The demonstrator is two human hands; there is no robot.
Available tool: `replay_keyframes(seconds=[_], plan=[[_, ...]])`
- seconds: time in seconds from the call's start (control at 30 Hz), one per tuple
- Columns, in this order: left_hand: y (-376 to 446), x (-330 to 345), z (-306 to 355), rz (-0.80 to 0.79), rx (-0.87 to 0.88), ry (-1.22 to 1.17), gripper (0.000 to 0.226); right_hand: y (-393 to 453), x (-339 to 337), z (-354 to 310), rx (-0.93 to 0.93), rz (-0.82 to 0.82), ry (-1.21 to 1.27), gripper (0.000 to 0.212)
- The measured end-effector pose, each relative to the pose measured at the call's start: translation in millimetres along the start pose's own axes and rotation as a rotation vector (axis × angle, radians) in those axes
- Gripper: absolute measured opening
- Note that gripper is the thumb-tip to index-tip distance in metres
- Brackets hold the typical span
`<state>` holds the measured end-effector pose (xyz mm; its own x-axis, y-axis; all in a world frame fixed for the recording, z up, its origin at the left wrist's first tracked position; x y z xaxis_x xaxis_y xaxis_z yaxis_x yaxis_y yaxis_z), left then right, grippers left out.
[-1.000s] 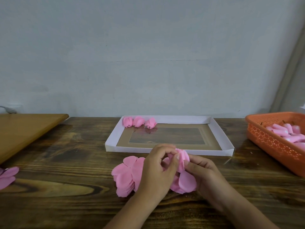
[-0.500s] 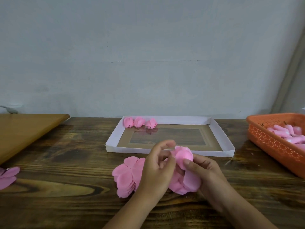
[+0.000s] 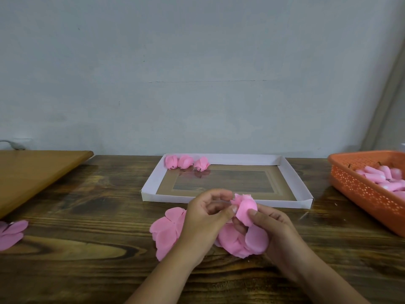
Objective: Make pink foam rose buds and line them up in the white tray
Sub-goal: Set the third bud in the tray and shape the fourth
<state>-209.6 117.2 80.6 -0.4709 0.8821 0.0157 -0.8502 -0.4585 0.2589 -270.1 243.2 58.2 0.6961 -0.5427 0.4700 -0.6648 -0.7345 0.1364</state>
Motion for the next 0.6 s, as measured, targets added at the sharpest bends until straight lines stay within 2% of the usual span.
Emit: replay_keyframes(seconds=[0.2,0.3,0.43,0.6], plan=[[3.9,3.0,7.2,-0.147,0.049,0.083,0.03,0.8,-2.1,3.8,0.028,-0.014,-0.018,0.033],[5.7,1.7,10.9,-0.177,0.086,0.105,0.023,1.3,-0.4,4.0,0.027,-0.036,-0.033,0.034],[5.4,-2.8,21.5,-0.14,0.177,0.175,0.018,1.2,0.4,2.9,0.015,-0.048,-0.076,0.041],[2.9,-2.8,26.4,-0.098,0.226,0.248,0.015,0.7,5.3,4.5,0.025,-0.093,-0.039,0.037]])
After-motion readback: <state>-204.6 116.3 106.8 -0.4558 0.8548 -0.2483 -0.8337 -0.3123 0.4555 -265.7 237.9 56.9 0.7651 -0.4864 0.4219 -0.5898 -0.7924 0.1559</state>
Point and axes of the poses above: each hand's wrist, its own y-axis towards the middle knuckle, its own x-axis out of the palm, z = x × y, the point moved 10 cm from there along y, towards the middle knuckle, and after that the axes turned 4 degrees about y, right-handed, at the moved point
